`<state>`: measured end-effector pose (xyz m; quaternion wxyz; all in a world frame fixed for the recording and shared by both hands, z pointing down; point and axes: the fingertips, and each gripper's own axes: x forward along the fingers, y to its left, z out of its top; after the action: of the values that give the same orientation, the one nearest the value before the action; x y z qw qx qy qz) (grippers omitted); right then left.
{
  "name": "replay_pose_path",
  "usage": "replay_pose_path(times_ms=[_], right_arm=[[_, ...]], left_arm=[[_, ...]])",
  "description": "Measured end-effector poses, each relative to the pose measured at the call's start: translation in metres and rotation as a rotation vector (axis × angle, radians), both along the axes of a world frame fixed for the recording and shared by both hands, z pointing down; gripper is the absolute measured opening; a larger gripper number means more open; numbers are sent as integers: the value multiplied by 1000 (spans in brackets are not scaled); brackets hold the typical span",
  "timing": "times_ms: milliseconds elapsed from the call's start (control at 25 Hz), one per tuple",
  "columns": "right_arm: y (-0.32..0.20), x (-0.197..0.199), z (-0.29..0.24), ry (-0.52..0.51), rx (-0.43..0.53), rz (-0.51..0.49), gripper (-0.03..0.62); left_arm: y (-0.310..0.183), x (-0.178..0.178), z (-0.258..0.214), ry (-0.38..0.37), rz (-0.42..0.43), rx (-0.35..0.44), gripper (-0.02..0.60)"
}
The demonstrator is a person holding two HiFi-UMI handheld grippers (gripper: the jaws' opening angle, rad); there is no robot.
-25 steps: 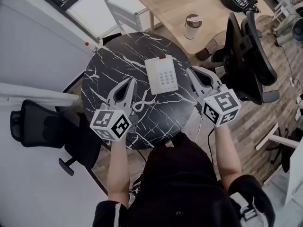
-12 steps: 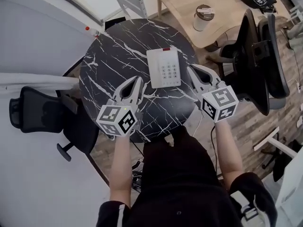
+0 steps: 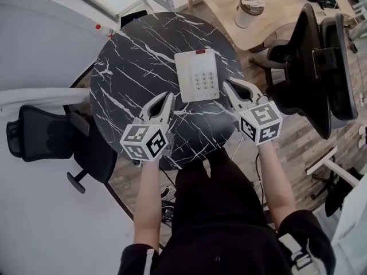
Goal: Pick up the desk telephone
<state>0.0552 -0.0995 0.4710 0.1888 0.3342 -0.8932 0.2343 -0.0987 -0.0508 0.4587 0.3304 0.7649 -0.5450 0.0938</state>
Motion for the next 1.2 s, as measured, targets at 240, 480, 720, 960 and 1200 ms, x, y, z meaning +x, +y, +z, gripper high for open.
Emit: replay_pose_path(times_ms=[240, 480, 720, 960, 1200], right_arm=[[4, -1, 29, 39, -54, -4, 34], [5, -2, 61, 79, -118, 21, 63], [-1, -9, 86, 111, -157, 29, 109], [-5, -14, 111, 132, -205, 41, 146], [-11, -19, 135, 145, -250, 47, 181]], left_arm=[[-5, -1, 33, 42, 13, -57, 17], [-14, -3, 61, 62, 40, -102, 72], [-26, -4, 86, 73, 75, -140, 100], [-38, -7, 111, 110, 96, -177, 138], [-43, -7, 134, 145, 123, -198, 226]])
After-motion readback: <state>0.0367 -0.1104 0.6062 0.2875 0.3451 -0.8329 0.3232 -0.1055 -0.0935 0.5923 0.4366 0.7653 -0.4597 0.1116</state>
